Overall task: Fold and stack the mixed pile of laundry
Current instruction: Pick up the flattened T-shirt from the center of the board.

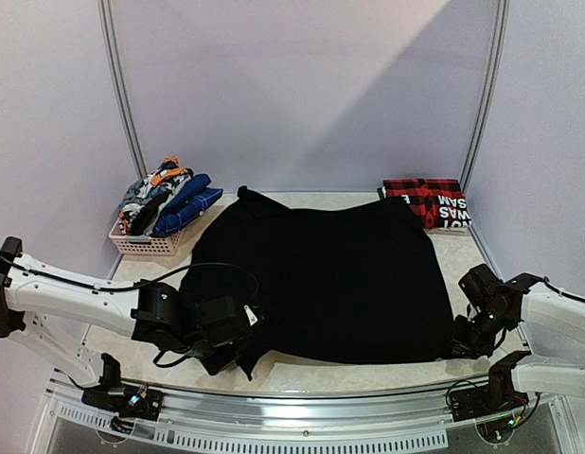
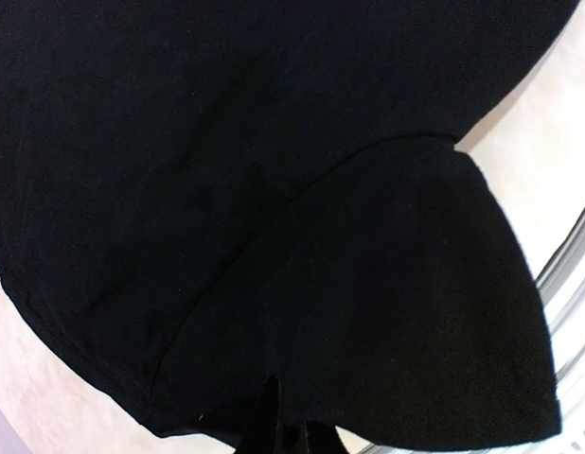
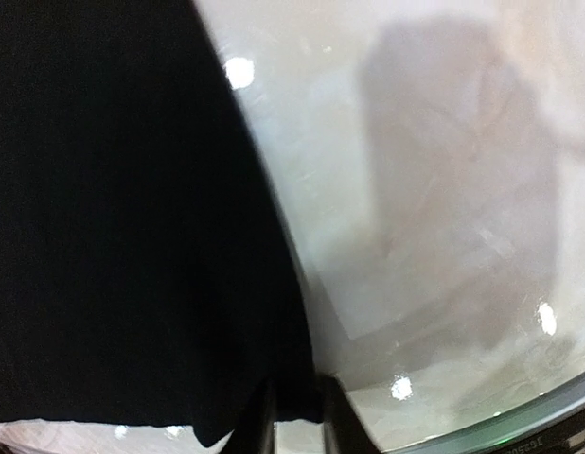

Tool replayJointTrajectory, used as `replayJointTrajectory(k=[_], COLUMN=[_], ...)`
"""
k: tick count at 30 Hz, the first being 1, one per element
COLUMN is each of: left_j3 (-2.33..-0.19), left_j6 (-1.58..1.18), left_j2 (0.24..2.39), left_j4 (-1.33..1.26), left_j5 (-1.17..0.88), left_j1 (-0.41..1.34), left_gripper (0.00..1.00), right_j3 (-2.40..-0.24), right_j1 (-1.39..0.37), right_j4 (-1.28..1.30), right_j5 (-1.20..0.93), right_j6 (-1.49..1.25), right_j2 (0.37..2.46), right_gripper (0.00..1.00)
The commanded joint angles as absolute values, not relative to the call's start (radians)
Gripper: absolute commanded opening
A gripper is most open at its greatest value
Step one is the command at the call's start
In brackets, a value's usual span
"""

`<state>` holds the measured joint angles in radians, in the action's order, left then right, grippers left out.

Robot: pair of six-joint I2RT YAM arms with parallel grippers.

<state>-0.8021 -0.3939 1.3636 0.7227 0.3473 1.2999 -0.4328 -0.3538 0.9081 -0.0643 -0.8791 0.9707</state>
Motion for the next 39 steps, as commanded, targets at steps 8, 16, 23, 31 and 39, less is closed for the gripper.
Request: replayJointTrajectory(k=[8, 16, 23, 31, 39], left_j3=[-0.79, -0.805, -0.817, -0.834, -0.896], left_j6=[-0.392, -0.393, -0.384, -0.339, -0.277], left_j2=[1.357, 1.33, 1.313, 1.3, 1.31], left_j4=[0.716, 0.739, 0.745, 0.709, 0.723], left_j5=[0.342, 0.354, 0.367, 0.378, 0.394], left_j1=[1.276, 1.267, 1.227, 1.184, 1.153], left_gripper=[0.0, 0.0, 0.0, 0.0, 0.0], right_j3=[-0.441, -0.483, -0.475, -0.477, -0.491], right_j1=[-0.346, -0.345, -0.346, -0.346, -0.347], right_j4=[0.862, 0.897, 0.806, 0.688, 0.606], right_j5=[-0.065, 0.055, 0.072, 0.08, 0.086], right_j6=[-0.883, -0.919, -0.953, -0.988, -1.053], right_j2=[0.939, 0.868, 0.831, 0.859, 0.832], right_gripper=[0.0, 0.0, 0.0, 0.0, 0.0])
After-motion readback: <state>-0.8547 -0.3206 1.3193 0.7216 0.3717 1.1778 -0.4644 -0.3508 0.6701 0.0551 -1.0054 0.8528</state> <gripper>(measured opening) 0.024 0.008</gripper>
